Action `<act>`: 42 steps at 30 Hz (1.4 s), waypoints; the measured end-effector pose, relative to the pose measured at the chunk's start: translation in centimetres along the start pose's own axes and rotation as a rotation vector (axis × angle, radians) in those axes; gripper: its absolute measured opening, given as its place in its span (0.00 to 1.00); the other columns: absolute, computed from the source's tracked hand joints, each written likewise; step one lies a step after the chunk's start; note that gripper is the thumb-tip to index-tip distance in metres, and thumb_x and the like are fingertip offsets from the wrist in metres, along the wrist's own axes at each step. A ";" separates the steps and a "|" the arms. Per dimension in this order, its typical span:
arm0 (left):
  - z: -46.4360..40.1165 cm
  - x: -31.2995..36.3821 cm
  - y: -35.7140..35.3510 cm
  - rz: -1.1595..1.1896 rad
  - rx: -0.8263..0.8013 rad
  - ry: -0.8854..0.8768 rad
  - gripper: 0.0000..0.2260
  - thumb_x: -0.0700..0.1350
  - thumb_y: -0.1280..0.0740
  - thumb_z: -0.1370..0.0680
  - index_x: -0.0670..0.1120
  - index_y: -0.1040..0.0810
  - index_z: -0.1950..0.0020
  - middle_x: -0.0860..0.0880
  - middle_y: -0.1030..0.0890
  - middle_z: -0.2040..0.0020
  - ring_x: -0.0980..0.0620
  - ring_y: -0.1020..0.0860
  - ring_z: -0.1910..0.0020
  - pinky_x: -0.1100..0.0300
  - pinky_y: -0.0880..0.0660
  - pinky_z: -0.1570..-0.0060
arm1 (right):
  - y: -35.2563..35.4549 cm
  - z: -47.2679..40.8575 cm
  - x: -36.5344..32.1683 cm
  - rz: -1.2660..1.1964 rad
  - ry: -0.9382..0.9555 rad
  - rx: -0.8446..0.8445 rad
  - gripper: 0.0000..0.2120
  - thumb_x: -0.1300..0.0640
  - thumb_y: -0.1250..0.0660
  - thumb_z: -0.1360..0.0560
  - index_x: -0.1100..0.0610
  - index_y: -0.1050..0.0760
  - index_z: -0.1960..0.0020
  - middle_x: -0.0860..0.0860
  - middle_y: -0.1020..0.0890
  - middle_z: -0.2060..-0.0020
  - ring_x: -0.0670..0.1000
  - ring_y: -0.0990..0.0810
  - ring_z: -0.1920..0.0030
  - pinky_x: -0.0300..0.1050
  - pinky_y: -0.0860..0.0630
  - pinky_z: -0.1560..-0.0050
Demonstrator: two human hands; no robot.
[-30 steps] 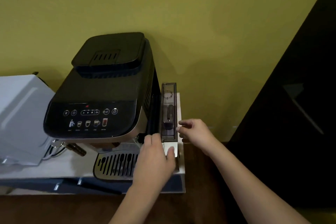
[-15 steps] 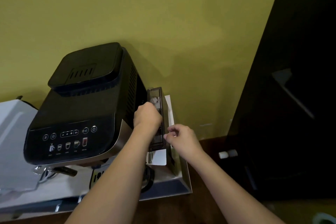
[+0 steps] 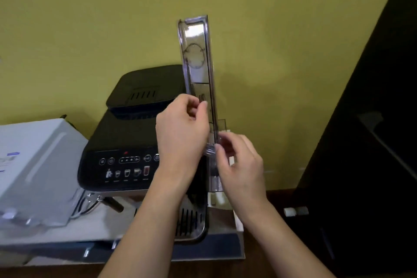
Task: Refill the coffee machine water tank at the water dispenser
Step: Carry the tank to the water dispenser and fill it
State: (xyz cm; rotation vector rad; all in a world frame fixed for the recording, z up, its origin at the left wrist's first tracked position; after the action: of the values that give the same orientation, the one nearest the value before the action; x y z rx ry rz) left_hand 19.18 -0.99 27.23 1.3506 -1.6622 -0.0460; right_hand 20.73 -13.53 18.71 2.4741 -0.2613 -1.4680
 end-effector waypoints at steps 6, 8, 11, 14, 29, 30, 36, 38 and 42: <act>-0.3 -3.5 11.3 0.181 0.227 -0.040 0.03 0.44 0.30 0.21 0.46 0.18 0.54 0.56 0.18 0.62 0.58 0.20 0.62 0.68 0.25 0.62 | -5.4 1.4 -9.0 -0.084 0.232 0.038 0.11 0.66 0.30 0.25 0.59 0.21 0.42 0.45 0.22 0.51 0.38 0.24 0.50 0.27 0.28 0.47; -0.4 -5.7 15.2 0.201 0.274 -0.029 0.02 0.43 0.29 0.22 0.48 0.19 0.54 0.58 0.19 0.63 0.62 0.20 0.64 0.71 0.27 0.63 | -8.5 2.4 -11.7 -0.120 0.261 -0.020 0.11 0.65 0.30 0.24 0.59 0.21 0.43 0.46 0.21 0.51 0.38 0.24 0.50 0.27 0.28 0.48; -0.9 -10.5 20.2 0.200 0.280 0.000 0.04 0.42 0.29 0.22 0.49 0.20 0.55 0.58 0.20 0.65 0.63 0.22 0.68 0.73 0.28 0.66 | -14.1 4.4 -15.2 -0.159 0.226 -0.130 0.10 0.63 0.31 0.23 0.58 0.21 0.43 0.48 0.20 0.51 0.40 0.23 0.51 0.29 0.27 0.50; -1.6 -17.0 23.8 0.127 0.215 0.073 0.05 0.43 0.28 0.23 0.50 0.21 0.57 0.56 0.20 0.66 0.61 0.23 0.69 0.69 0.26 0.66 | -20.5 7.2 -17.0 -0.212 0.066 -0.268 0.10 0.60 0.31 0.24 0.54 0.22 0.44 0.45 0.21 0.53 0.40 0.22 0.52 0.30 0.26 0.52; 4.6 -43.9 14.5 -0.374 -0.647 0.361 0.06 0.45 0.33 0.23 0.45 0.22 0.59 0.45 0.18 0.62 0.43 0.20 0.58 0.56 0.27 0.59 | -40.7 23.3 -3.9 -0.324 -0.912 -0.515 0.08 0.67 0.37 0.25 0.55 0.27 0.57 0.58 0.21 0.62 0.52 0.22 0.65 0.51 0.21 0.62; 4.7 -44.7 12.6 -0.400 -0.712 0.331 0.07 0.45 0.33 0.23 0.45 0.22 0.59 0.44 0.18 0.60 0.42 0.19 0.57 0.55 0.26 0.59 | -41.2 23.3 -2.7 -0.327 -0.964 -0.494 0.08 0.69 0.37 0.25 0.57 0.28 0.58 0.59 0.22 0.62 0.52 0.22 0.66 0.48 0.23 0.64; 4.8 -48.5 2.9 -0.572 -0.872 0.175 0.10 0.48 0.36 0.20 0.43 0.20 0.50 0.41 0.18 0.51 0.39 0.19 0.51 0.55 0.29 0.61 | -44.4 22.4 5.4 -0.323 -1.207 -0.318 0.12 0.70 0.32 0.26 0.56 0.26 0.63 0.55 0.21 0.65 0.53 0.21 0.65 0.45 0.22 0.63; 4.8 -49.6 1.4 -0.570 -0.858 0.186 0.09 0.47 0.36 0.20 0.43 0.19 0.49 0.40 0.18 0.51 0.38 0.19 0.51 0.55 0.28 0.60 | -45.2 21.8 6.9 -0.324 -1.192 -0.322 0.14 0.69 0.31 0.26 0.55 0.24 0.66 0.56 0.19 0.65 0.53 0.21 0.63 0.49 0.20 0.59; 4.6 -49.1 2.1 -0.513 -0.825 0.163 0.08 0.44 0.34 0.22 0.41 0.20 0.54 0.39 0.18 0.55 0.38 0.19 0.55 0.52 0.22 0.60 | -44.5 22.4 6.8 -0.314 -1.148 -0.477 0.09 0.67 0.36 0.25 0.56 0.22 0.59 0.52 0.21 0.64 0.49 0.24 0.64 0.44 0.26 0.60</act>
State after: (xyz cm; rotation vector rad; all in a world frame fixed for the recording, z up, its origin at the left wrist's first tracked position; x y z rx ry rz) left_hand 11.03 35.37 -5.11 1.0443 -0.9367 -0.8073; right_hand 5.40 24.12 -10.81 1.1264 0.2769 -2.5525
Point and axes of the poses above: each hand's wrist, its own z-axis away from the middle knuckle, its own y-axis out of the back of the hand, x = y × z, the point moved 6 cm from there along -z, towards the middle knuckle
